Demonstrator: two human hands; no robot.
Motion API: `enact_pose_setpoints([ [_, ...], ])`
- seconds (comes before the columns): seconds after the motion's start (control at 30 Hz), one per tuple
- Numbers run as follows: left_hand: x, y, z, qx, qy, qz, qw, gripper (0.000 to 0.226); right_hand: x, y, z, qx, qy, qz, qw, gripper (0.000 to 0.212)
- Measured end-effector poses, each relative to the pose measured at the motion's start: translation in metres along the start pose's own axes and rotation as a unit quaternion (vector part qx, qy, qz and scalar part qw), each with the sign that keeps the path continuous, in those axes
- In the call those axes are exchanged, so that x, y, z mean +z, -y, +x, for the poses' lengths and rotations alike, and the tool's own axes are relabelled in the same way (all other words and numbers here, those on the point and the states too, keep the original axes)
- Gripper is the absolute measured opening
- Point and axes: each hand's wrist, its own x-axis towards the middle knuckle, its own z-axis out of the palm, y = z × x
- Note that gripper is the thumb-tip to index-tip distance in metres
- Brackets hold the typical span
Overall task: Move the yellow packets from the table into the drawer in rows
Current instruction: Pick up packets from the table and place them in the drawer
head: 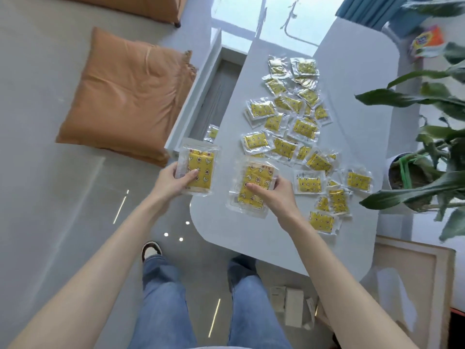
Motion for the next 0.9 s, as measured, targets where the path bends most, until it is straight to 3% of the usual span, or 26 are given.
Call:
enact_pose_setpoints([
  [0.2, -0.098, -0.019, 0.008, 0.011, 0.041, 0.032, 0.999, 0.023, 0.087, 0.029, -0.028, -0.01, -0.03, 0.022, 0.999, 0.044],
  [0.43, -0.188, -0.05, 0.029, 0.049, 0.084, 0.102, 0.99, 0.014, 0.169, 0.06, -0.043, 0.032, -0.073, 0.123, 0.989, 0.041],
  [0.57, -0.213, -0.071, 0.055, 0.059, 0.079, 0.127, 0.987, 0.024, 0.194, 0.079, -0.032, 0.06, -0.092, 0.168, 0.98, 0.042],
  [0.8, -0.222, -0.112, 0.125, 0.02, 0.079, 0.108, 0.991, 0.021, 0.224, 0.104, 0.027, 0.11, -0.12, 0.244, 0.956, 0.043],
  [0.9, -0.214, -0.135, 0.166, 0.024, 0.088, 0.135, 0.987, 0.021, 0.235, 0.113, 0.066, 0.128, -0.127, 0.289, 0.94, 0.033],
])
